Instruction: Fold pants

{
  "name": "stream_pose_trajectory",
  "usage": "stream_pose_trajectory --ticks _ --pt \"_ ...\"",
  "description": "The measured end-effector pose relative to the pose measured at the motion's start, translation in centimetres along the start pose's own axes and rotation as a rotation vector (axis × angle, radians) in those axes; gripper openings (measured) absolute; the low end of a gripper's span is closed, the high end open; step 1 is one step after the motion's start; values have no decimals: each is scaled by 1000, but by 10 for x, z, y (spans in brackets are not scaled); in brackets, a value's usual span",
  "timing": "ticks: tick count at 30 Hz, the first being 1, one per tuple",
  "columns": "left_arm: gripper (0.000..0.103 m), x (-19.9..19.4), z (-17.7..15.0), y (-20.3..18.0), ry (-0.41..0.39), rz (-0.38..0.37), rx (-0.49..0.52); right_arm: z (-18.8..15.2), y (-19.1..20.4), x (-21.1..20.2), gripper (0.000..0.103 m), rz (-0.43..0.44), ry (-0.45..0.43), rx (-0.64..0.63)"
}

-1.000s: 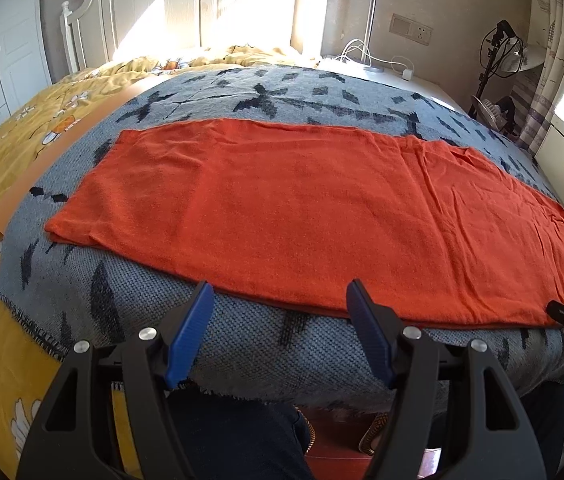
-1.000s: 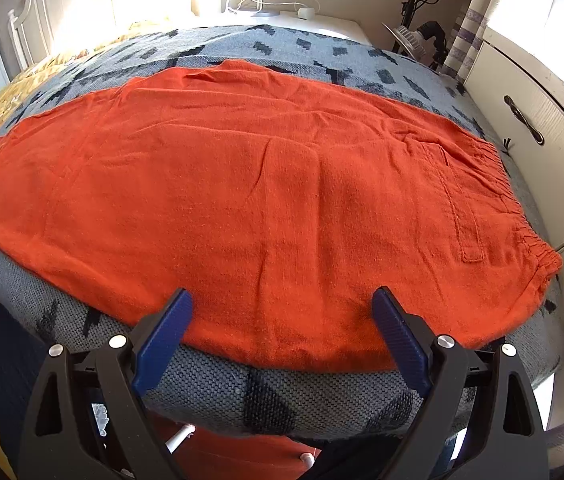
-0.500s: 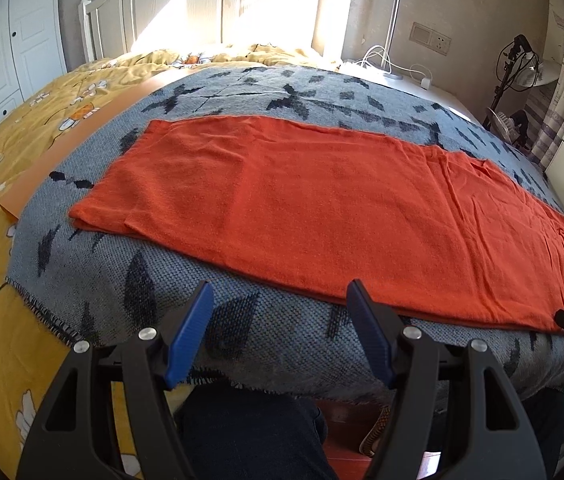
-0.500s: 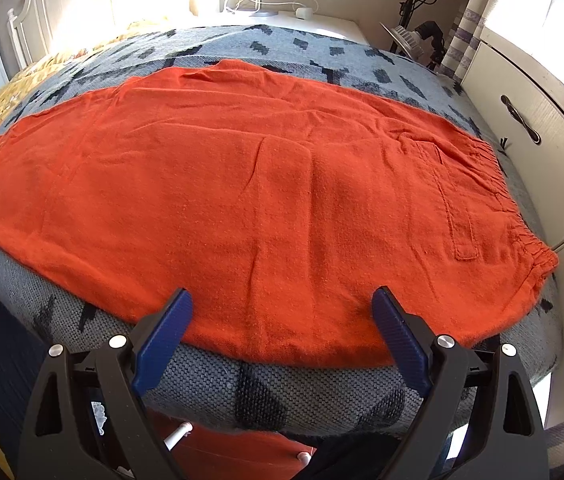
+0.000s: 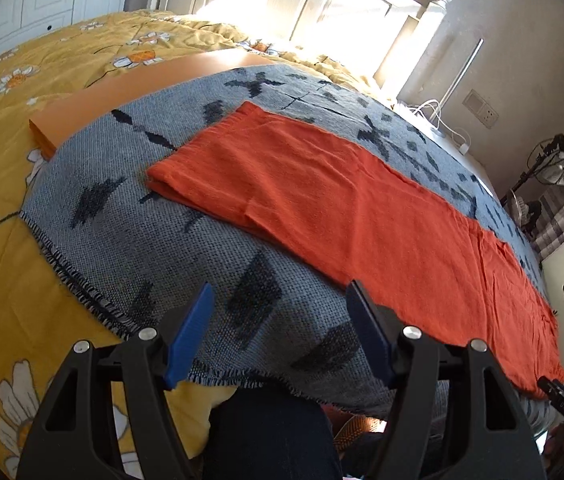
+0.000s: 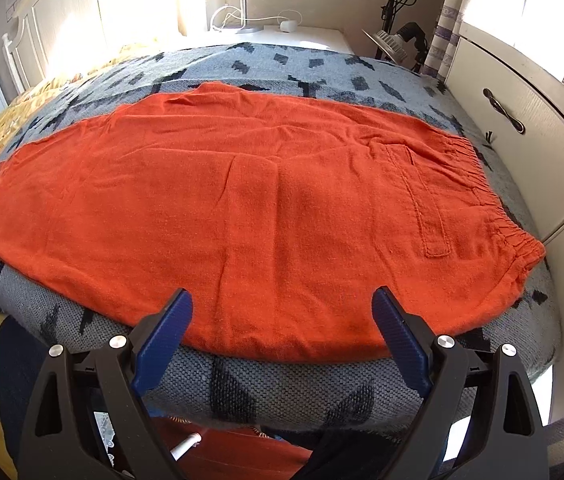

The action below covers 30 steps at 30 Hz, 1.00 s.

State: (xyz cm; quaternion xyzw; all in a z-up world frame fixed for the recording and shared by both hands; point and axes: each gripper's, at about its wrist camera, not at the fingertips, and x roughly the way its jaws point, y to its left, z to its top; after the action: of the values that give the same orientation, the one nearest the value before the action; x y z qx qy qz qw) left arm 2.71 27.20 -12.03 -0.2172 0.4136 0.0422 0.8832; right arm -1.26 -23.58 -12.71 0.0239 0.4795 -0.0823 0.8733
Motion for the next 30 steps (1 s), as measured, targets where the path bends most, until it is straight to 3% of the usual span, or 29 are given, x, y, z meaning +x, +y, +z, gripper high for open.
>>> stream_pose_trajectory --ticks 6,13,20,26,30 --pt "67 1 30 51 -39 -52 -144 -5 -5 12 88 -32 30 -31" --pt "58 27 61 104 10 -212 -415 -4 -3 13 88 -39 37 -37" --pt "57 53 73 115 70 -215 -470 -3 1 11 88 -61 35 -42" --pt "57 66 77 121 78 -243 -514 6 11 -9 88 -11 -8 -40" --pt "55 74 78 132 83 -288 -608 7 17 -10 88 1 -7 -53"
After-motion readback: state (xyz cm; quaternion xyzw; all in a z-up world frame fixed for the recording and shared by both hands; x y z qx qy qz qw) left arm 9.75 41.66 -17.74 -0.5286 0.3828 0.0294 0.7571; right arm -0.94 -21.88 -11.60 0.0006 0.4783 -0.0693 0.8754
